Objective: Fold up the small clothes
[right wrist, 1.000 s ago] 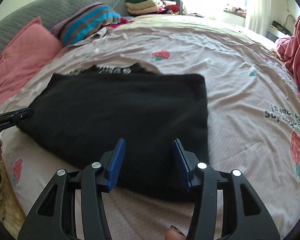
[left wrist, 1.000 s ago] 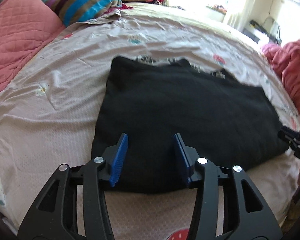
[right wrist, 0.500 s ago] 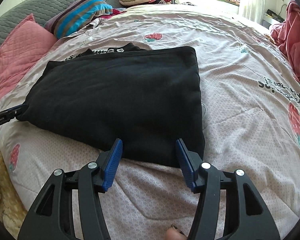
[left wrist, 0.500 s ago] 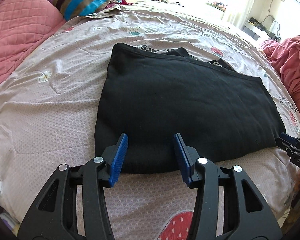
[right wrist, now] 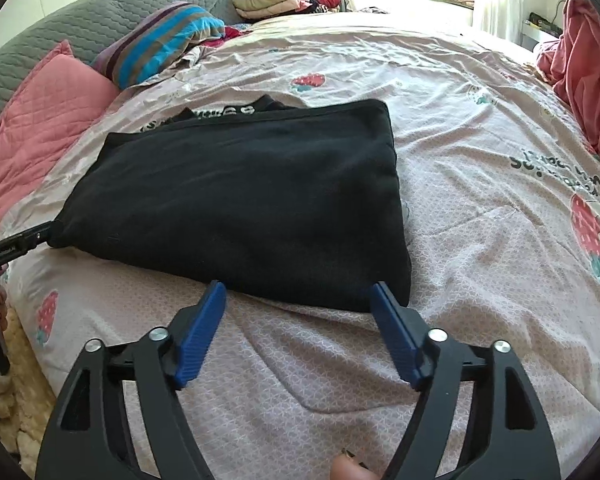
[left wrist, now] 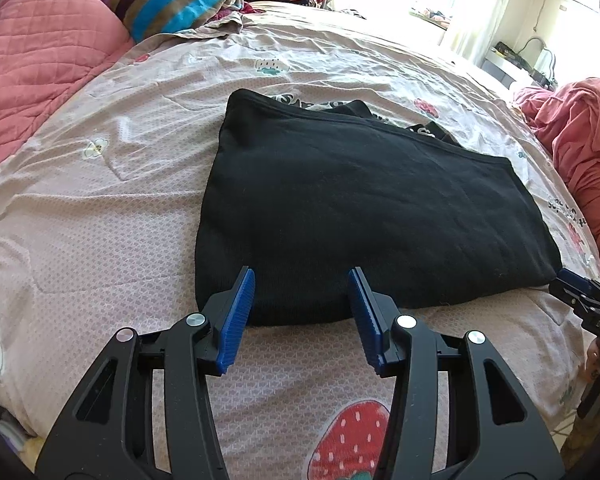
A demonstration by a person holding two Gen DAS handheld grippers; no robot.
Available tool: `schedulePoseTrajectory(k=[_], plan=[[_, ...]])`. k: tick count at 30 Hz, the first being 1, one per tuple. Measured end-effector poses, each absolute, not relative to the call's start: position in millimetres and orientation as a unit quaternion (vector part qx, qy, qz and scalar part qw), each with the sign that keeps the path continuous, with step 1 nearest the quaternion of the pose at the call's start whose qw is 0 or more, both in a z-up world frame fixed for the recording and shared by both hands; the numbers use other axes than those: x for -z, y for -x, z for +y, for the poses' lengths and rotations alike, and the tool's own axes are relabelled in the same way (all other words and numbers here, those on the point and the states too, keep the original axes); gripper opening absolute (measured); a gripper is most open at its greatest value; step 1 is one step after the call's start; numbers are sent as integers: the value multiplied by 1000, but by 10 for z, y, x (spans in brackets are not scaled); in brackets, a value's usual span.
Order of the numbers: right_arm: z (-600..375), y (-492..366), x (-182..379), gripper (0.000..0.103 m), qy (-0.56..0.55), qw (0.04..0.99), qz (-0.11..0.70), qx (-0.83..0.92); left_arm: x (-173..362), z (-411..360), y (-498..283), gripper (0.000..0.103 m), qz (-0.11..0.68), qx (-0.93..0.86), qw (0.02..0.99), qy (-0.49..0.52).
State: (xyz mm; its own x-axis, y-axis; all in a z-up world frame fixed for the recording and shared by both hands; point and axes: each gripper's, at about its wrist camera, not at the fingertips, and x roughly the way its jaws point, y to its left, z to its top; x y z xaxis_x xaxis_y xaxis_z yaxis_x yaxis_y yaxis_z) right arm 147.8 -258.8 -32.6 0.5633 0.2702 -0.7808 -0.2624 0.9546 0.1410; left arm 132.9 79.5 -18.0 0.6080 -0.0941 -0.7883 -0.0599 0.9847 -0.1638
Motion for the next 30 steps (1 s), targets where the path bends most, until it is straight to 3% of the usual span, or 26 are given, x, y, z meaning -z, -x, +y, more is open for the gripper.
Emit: schedulePoseTrajectory(k=[6, 8, 11, 13, 21, 30], plan=[[-2552, -1416, 204, 76, 1, 889, 429, -159, 131, 804, -1244, 48, 439, 11, 893, 94], [-2531, -1396, 174, 86, 2, 890, 425, -162, 111, 812, -1217, 52, 438, 7, 894, 94], [-2489, -1364, 122, 87, 2, 893, 418, -168, 65, 841, -1159, 58, 431, 1, 897, 96], [-2447, -1346, 93, 89, 6, 893, 415, -173, 28, 857, -1122, 68, 427, -3, 899, 96], [-2284, -1304, 16, 95, 16, 895, 404, -190, -151, 895, -968, 92, 406, -22, 910, 86], [-2098, -1230, -91, 98, 25, 899, 384, -210, -220, 982, -856, 93, 398, -37, 913, 84]])
